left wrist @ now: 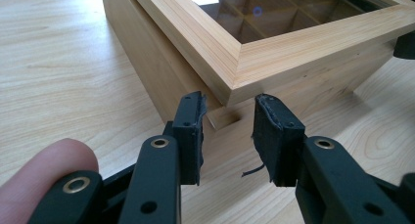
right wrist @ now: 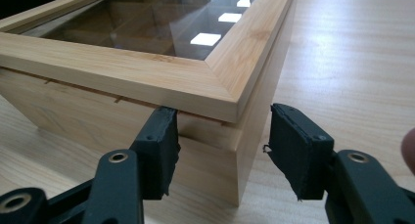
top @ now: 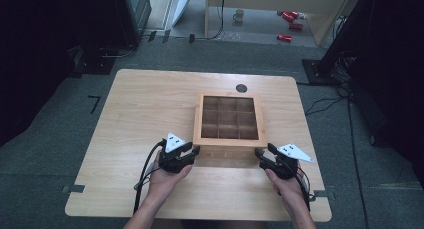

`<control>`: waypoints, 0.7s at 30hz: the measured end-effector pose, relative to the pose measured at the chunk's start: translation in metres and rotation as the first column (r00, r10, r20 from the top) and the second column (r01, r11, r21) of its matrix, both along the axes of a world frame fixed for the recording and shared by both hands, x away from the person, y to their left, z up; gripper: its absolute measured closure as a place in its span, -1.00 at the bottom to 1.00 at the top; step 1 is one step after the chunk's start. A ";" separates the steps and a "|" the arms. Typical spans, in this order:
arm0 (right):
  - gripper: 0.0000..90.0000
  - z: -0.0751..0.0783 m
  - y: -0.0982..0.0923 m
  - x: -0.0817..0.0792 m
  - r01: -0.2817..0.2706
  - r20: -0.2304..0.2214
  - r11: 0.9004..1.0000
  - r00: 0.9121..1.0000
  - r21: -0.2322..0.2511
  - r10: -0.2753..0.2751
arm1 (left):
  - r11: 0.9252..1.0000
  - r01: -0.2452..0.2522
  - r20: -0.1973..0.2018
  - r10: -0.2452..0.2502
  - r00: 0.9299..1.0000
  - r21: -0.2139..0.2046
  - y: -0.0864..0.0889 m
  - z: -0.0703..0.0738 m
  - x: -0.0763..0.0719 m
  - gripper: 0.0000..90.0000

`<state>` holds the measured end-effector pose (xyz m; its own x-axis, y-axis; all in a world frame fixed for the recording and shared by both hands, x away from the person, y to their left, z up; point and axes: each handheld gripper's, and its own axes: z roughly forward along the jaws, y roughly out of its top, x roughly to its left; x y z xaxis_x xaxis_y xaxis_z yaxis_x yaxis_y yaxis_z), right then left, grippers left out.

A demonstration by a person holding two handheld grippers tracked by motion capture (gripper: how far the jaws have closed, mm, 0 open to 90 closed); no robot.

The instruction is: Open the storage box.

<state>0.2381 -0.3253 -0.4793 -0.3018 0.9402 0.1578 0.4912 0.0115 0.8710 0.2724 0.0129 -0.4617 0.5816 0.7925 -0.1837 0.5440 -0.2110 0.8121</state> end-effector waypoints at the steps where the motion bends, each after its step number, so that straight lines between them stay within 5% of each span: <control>1: 0.02 0.001 0.000 0.000 0.000 0.011 1.000 1.000 -0.005 0.000 | 1.000 -0.001 0.004 0.001 1.000 0.000 0.000 0.000 0.000 0.44; 7: 0.02 0.006 0.000 0.000 -0.004 0.014 1.000 1.000 -0.001 0.004 | 0.999 0.004 0.035 -0.005 0.999 0.034 0.004 -0.001 -0.005 0.30; 13: 0.01 0.020 -0.002 0.003 -0.015 0.038 1.000 0.999 0.002 0.015 | 0.999 0.017 0.006 -0.017 1.000 0.043 0.016 -0.021 -0.014 0.07; 21: -0.07 0.051 -0.003 0.012 -0.011 0.091 1.000 0.996 -0.029 0.014 | 0.993 -0.021 -0.031 0.025 0.999 0.114 0.041 -0.043 -0.020 -0.05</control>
